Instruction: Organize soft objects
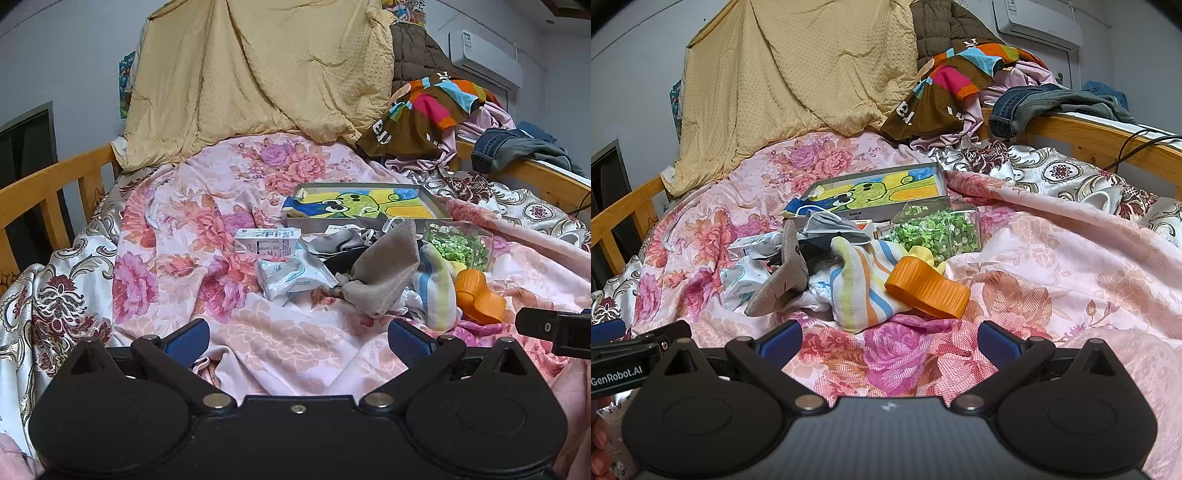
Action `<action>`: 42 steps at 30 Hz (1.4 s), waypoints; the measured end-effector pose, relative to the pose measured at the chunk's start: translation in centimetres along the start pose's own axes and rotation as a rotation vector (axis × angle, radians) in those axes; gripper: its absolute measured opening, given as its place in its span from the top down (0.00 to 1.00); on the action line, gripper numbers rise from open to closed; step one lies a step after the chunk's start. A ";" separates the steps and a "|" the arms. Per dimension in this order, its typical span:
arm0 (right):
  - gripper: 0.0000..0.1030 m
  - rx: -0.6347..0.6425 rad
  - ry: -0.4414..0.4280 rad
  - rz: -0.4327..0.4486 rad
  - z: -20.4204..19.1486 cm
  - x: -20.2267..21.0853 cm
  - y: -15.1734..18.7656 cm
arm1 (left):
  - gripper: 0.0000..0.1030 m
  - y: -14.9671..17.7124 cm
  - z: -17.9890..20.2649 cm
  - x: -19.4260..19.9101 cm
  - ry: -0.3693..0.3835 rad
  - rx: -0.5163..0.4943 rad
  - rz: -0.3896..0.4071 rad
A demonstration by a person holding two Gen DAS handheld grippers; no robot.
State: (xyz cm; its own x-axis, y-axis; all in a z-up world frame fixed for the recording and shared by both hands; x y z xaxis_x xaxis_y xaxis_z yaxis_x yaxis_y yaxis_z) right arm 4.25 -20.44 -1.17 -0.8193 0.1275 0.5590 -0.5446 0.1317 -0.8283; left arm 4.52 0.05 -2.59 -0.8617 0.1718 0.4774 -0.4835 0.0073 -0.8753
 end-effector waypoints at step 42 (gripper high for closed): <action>0.00 -0.015 0.005 -0.040 0.0 -0.6 -0.1 | 0.01 -0.2 -1.6 -0.1 -0.004 0.016 0.006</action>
State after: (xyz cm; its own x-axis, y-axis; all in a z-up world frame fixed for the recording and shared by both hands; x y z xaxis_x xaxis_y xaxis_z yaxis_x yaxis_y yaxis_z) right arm 4.83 -20.55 -1.46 -0.7962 0.1268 0.5916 -0.5738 0.1515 -0.8048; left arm 4.94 1.57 -2.54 -0.8653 0.1674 0.4724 -0.4806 -0.0092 -0.8769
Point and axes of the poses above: each gripper's, at about its wrist camera, not at the fingertips, and x roughly against the way its jaws point, z to its right, y to its underside, the point moved 5 cm from there along -x, roughly the way its jaws point, and after that the axes turned 9 degrees about y, right-handed, at the moved point
